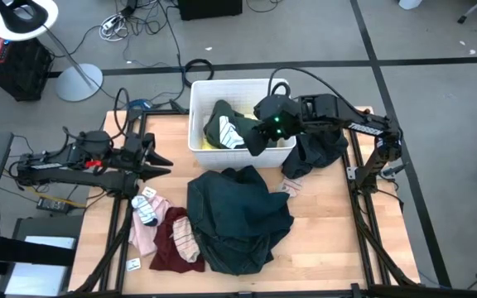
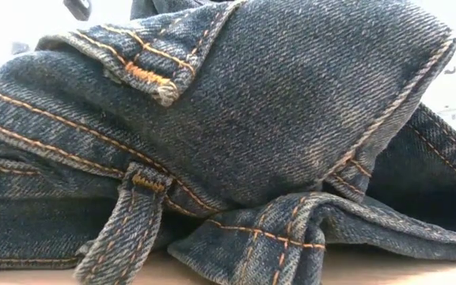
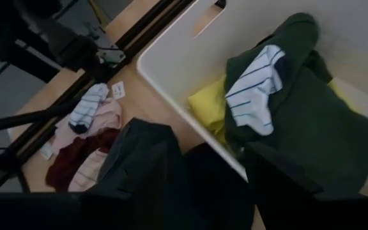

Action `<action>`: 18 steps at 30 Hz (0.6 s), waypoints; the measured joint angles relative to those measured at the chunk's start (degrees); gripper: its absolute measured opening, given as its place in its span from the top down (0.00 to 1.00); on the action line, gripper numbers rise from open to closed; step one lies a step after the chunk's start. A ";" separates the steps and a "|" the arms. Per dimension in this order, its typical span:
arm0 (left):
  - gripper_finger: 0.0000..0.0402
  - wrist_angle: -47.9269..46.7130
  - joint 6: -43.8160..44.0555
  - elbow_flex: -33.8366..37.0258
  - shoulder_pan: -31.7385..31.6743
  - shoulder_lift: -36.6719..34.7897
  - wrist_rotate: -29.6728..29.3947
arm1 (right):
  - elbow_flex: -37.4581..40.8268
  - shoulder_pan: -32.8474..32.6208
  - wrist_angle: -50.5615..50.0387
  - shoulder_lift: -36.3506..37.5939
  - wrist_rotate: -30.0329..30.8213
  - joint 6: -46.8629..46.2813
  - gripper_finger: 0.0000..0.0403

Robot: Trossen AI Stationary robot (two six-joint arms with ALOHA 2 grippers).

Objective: Sort clothes
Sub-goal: Put the dark blue pants into the white laundry bin

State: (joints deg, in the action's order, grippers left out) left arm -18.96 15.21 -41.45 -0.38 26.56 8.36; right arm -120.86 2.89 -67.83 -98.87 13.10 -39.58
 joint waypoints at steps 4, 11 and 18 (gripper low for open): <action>0.70 -0.11 0.00 0.00 0.00 0.01 0.09 | 0.00 -2.53 -0.02 0.00 0.00 -1.68 0.49; 0.70 -0.39 -2.96 0.00 0.00 0.01 0.05 | 0.00 -9.36 -1.16 0.00 4.01 -6.55 0.49; 0.70 -0.24 -5.45 0.00 0.00 0.00 -1.17 | 2.34 -18.70 -4.93 -0.02 9.23 -17.03 0.49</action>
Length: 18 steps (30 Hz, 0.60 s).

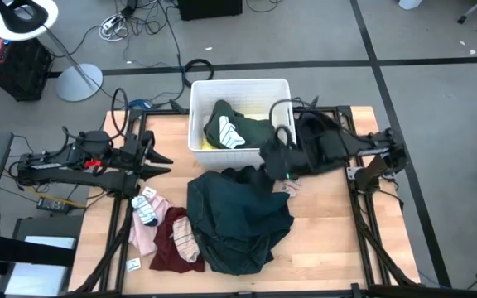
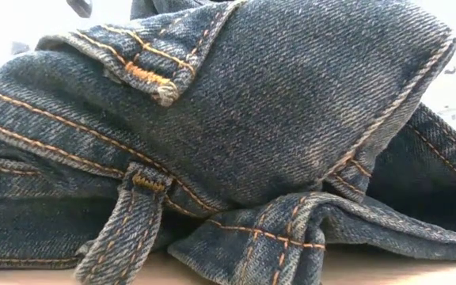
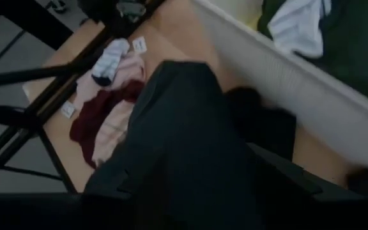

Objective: Sort clothes
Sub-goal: Put the dark blue pants into the white laundry bin

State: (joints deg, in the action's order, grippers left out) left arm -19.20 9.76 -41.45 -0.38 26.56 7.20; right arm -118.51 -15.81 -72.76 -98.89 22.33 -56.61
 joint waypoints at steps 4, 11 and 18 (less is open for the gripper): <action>0.70 -1.37 0.94 0.00 0.00 1.08 1.71 | 2.11 -4.45 -0.58 -0.02 1.77 -5.80 0.49; 0.72 -1.26 3.32 -0.37 0.00 4.13 6.53 | 2.88 -9.31 -4.66 0.02 2.24 -12.95 0.49; 0.87 -2.25 2.29 -3.74 0.00 8.81 7.02 | 2.90 -13.43 -17.04 0.02 3.19 -20.18 0.52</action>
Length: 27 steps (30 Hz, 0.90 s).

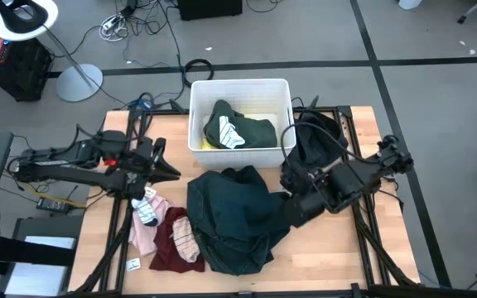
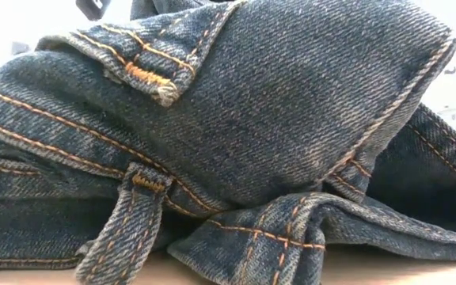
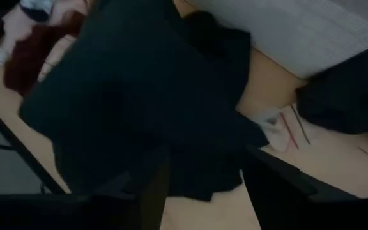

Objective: Sort clothes
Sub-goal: Put the dark blue pants into the white laundry bin

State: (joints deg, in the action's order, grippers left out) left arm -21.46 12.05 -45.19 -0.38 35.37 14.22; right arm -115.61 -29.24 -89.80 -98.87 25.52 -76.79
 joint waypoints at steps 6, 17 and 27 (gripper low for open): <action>0.97 4.14 2.28 -1.22 0.03 5.12 -0.45 | 0.00 -3.38 -0.24 0.34 -0.02 3.18 0.60; 0.99 -4.63 -2.20 -17.34 8.17 19.06 -14.22 | 0.02 -9.33 -0.22 5.92 4.92 11.48 0.82; 0.99 -9.91 -2.61 -24.86 12.76 30.15 -18.67 | 20.39 -12.12 4.59 18.77 6.35 7.82 0.93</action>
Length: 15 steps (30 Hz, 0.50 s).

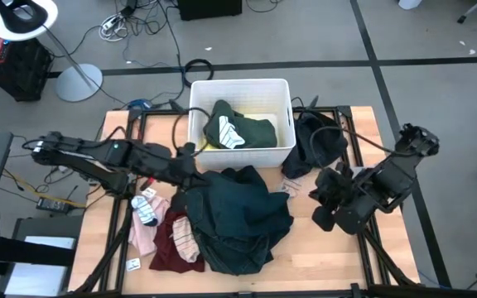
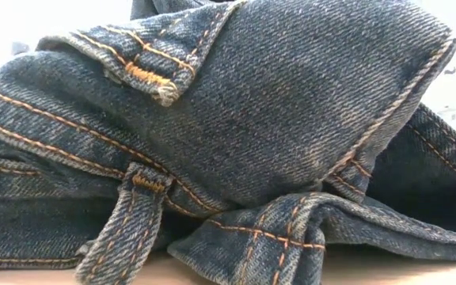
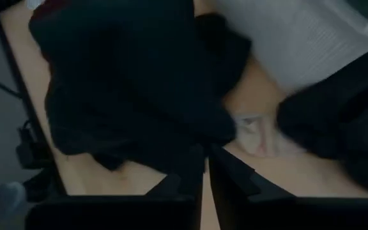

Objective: Sort clothes
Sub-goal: Put the dark blue pants into the white laundry bin

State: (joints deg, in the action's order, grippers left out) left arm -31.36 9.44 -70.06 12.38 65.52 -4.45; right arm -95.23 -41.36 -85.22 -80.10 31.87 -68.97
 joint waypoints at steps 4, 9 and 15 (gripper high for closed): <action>0.98 0.28 3.43 -0.12 0.03 1.65 1.96 | 11.82 -0.17 11.60 5.94 -2.19 0.06 0.96; 0.97 2.20 7.48 -0.12 0.01 3.52 3.64 | 22.69 -0.20 25.26 12.34 -3.43 -0.62 0.99; 0.88 2.63 7.25 -0.12 -0.74 4.28 2.55 | 27.35 -0.13 33.06 15.66 -3.42 -0.61 0.98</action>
State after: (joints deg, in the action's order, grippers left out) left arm -28.74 16.69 -70.17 11.64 69.81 -1.91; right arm -67.87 -41.50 -52.15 -64.44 28.45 -69.58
